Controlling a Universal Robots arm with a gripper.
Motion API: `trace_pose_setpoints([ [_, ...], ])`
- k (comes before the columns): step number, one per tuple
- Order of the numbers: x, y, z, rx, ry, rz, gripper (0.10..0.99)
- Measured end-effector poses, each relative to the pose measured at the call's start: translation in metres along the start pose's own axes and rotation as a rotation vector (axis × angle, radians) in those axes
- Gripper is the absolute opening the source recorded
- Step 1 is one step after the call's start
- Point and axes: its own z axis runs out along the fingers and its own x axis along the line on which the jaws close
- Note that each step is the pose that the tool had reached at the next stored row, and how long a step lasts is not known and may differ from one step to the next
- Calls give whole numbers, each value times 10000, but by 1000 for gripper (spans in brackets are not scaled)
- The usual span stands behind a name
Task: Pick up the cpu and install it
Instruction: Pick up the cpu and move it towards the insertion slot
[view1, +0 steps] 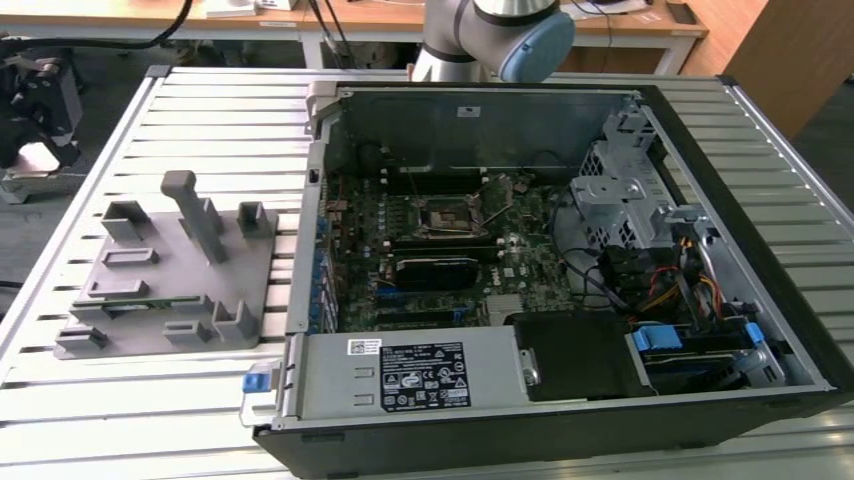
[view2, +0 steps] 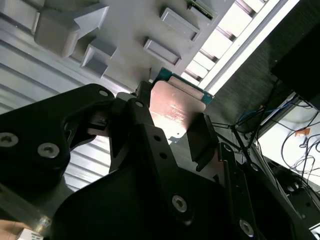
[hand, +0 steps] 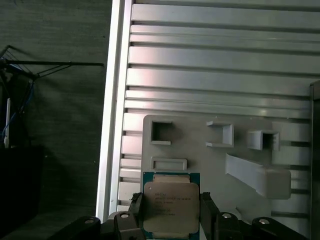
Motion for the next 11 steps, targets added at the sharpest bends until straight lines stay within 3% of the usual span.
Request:
trace_pose_setpoints([
  [11,4,29,-173,0,-1,-1,537],
])
